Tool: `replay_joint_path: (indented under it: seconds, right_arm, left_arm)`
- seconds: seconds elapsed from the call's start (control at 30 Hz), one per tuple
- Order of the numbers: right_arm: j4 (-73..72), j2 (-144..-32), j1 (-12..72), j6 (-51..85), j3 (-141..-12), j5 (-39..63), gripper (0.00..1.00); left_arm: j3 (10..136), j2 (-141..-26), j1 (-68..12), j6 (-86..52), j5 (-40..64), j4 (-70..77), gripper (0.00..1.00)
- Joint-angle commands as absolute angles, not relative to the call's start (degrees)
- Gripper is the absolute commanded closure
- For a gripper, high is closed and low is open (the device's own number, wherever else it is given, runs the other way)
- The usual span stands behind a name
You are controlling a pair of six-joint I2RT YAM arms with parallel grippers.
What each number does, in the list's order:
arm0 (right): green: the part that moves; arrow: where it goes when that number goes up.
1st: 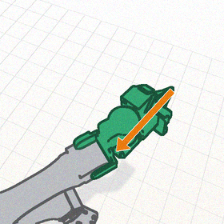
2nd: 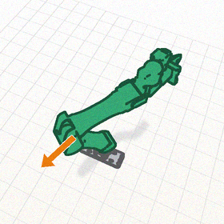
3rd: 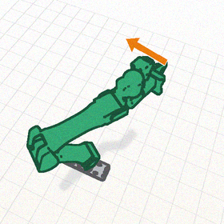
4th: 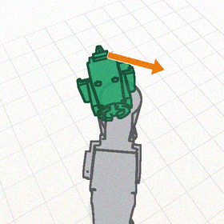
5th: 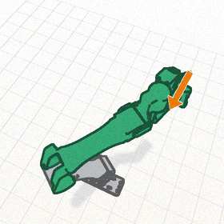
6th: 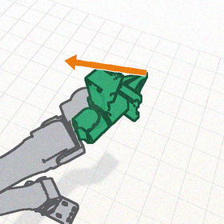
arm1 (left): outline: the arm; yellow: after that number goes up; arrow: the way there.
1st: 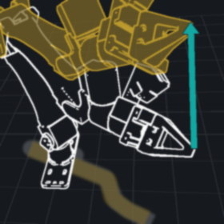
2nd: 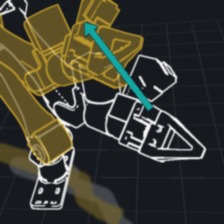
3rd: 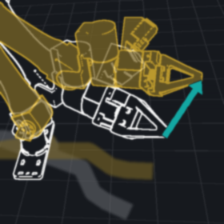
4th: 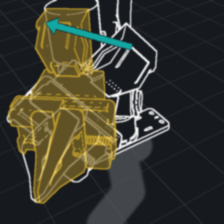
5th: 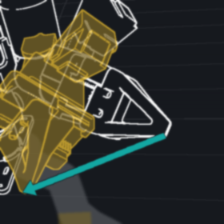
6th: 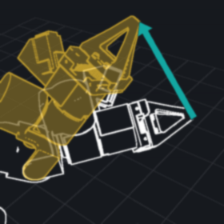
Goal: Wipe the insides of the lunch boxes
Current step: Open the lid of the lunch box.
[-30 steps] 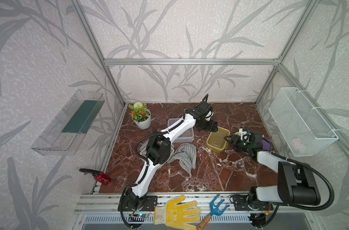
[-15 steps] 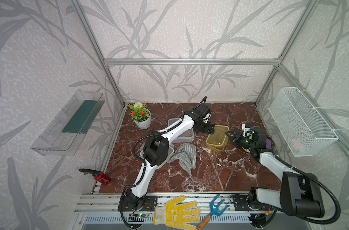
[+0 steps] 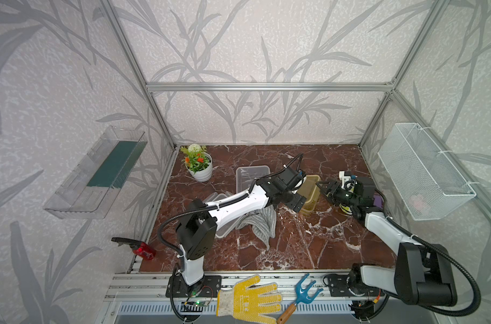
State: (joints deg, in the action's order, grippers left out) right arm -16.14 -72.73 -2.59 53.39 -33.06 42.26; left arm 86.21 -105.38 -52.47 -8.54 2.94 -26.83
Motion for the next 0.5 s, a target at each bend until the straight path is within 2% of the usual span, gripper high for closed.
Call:
replay_joint_path:
  seconds: [0.0,0.23,0.47]
  right_arm:
    - [-15.8,-71.6,-2.2,53.9,-35.1,41.8,0.44]
    - [-15.6,-71.7,-1.8,53.9,-35.0,41.2,0.44]
    - [-15.5,-71.6,-1.8,54.3,-35.5,40.4,0.44]
  left_arm:
    - [83.7,-103.0,-54.9,-5.2,-1.3,-20.1,0.08]
    - [86.0,-107.3,-57.4,-5.4,-2.6,-18.9,0.08]
    - [88.6,-110.0,-59.0,-4.3,-2.7,-18.8,0.11]
